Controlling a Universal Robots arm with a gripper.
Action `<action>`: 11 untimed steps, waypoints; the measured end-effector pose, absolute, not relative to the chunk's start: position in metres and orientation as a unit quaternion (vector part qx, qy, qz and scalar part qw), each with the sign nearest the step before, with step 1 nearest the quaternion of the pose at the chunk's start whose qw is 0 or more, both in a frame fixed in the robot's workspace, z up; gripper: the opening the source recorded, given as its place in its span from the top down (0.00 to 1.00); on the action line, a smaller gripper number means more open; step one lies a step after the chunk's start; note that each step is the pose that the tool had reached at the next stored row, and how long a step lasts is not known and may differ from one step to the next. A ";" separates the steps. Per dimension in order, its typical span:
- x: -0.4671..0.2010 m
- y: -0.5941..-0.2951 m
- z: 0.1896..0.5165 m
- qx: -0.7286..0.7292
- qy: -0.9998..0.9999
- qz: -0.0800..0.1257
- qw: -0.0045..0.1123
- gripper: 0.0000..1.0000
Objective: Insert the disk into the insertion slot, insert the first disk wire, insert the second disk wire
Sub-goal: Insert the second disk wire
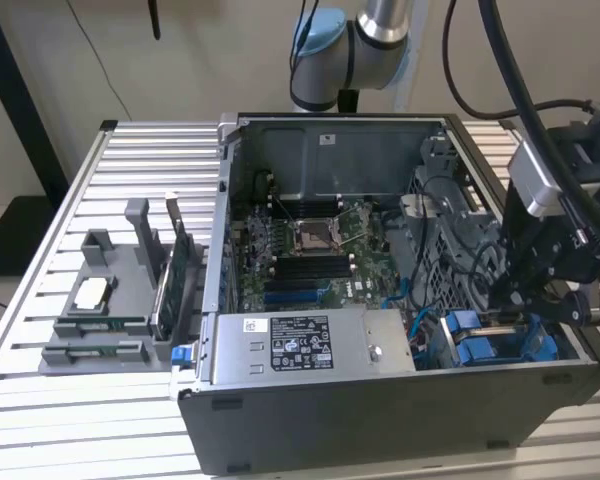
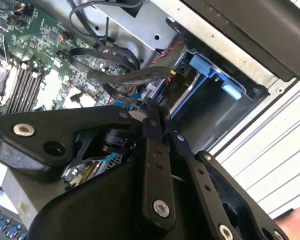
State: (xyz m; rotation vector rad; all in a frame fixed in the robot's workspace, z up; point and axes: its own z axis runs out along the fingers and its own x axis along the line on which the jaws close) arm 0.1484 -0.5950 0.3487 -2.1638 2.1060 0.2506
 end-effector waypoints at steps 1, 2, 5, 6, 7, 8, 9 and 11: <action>0.149 -0.595 0.348 -0.713 0.694 0.083 0.056 0.84; 0.149 -0.595 0.348 -0.713 0.694 0.083 0.056 0.84; 0.150 -0.596 0.348 -0.714 0.693 0.083 0.056 0.84; 0.151 -0.596 0.347 -0.714 0.693 0.083 0.056 0.84; 0.152 -0.596 0.347 -0.714 0.693 0.083 0.056 0.84; 0.152 -0.596 0.347 -0.714 0.693 0.083 0.056 0.84; 0.152 -0.597 0.346 -0.714 0.693 0.083 0.056 0.84; 0.153 -0.597 0.345 -0.714 0.693 0.083 0.056 0.84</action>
